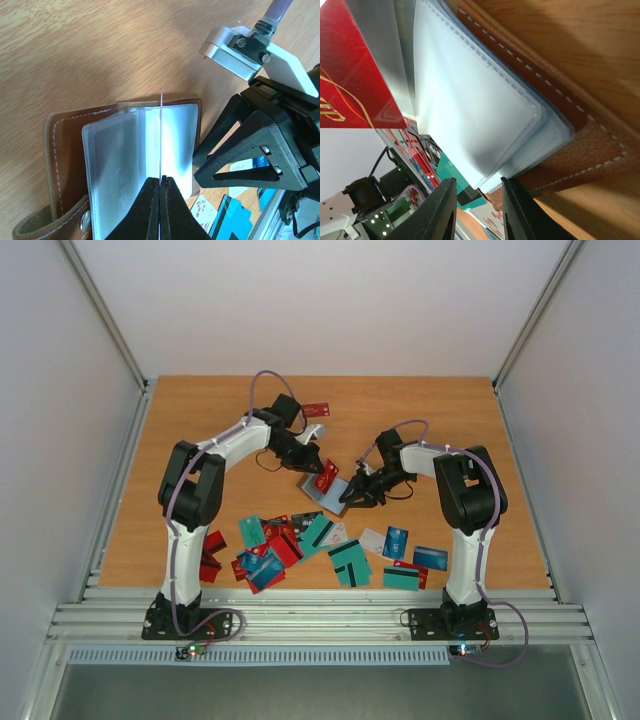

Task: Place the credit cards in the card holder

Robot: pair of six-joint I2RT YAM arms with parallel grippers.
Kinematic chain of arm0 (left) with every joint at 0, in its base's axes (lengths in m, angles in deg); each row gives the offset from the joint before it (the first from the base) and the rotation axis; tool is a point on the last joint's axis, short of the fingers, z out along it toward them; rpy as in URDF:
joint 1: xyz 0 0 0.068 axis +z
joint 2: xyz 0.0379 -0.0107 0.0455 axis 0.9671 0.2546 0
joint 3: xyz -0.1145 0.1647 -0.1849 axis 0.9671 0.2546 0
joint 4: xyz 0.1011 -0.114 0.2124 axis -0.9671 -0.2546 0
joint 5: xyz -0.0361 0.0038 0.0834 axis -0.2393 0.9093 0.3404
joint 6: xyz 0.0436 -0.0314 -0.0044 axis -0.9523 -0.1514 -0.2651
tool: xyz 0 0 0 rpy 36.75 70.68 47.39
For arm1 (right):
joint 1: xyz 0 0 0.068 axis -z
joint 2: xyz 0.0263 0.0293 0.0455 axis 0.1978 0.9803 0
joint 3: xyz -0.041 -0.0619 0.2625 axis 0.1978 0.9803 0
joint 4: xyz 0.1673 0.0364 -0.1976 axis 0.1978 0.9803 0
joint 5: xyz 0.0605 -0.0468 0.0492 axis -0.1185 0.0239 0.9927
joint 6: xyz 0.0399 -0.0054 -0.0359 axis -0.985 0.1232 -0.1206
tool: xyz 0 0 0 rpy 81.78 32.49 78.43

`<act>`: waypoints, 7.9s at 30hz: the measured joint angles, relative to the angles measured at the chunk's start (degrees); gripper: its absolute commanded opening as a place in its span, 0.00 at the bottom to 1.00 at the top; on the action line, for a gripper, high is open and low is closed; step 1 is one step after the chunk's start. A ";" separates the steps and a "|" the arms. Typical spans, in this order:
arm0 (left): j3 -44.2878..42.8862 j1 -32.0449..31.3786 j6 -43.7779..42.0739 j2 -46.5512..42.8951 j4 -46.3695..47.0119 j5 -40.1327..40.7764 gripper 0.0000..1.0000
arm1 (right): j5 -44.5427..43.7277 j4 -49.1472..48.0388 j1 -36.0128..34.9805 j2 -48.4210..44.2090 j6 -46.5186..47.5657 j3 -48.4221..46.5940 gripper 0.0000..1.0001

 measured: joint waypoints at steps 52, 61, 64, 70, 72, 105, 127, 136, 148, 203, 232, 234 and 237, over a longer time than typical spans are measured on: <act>8.39 0.42 14.05 -3.34 5.55 -2.47 0.00 | 2.73 0.15 0.68 1.14 -0.33 0.00 0.27; 8.39 0.42 12.33 -2.45 3.63 0.07 0.00 | 2.89 0.13 0.72 1.22 -0.35 0.00 0.27; 8.74 0.44 12.13 -2.60 4.22 1.22 0.00 | 2.95 0.13 0.74 1.27 -0.35 0.00 0.27; 11.41 0.52 12.81 -5.31 7.69 2.97 0.00 | 3.50 0.13 0.90 1.51 -0.35 -0.02 0.27; 11.43 0.55 13.00 -5.38 8.63 3.13 0.00 | 3.50 0.15 0.90 1.53 -0.35 -0.02 0.27; 14.16 0.61 14.88 -5.01 12.72 -1.66 0.00 | 3.65 0.92 0.96 1.97 -0.42 -0.66 0.27; 12.76 0.96 13.18 -2.64 10.10 -3.78 0.00 | 3.72 1.22 0.98 2.16 -0.92 -0.96 0.27; 10.27 0.98 11.28 -1.11 6.97 -4.48 0.00 | 3.78 1.84 1.01 2.49 -1.03 -1.40 0.27; 9.60 1.29 12.85 0.48 7.34 -7.02 0.00 | 3.91 1.95 1.01 2.62 -1.31 -1.51 0.27; 7.06 -1.40 12.09 4.48 5.16 -7.32 0.05 | 2.21 5.64 0.72 3.67 -2.75 -4.72 0.28; 8.24 -3.76 24.20 2.67 8.87 -0.24 0.18 | 2.34 5.09 0.92 4.66 -4.35 -6.67 0.28; 7.63 -4.13 24.28 2.64 8.13 0.76 0.20 | 2.21 5.11 1.27 4.66 -4.15 -6.78 0.28; 6.78 -4.63 24.44 2.64 7.13 2.10 0.24 | 1.70 4.87 1.77 4.66 -3.76 -7.34 0.28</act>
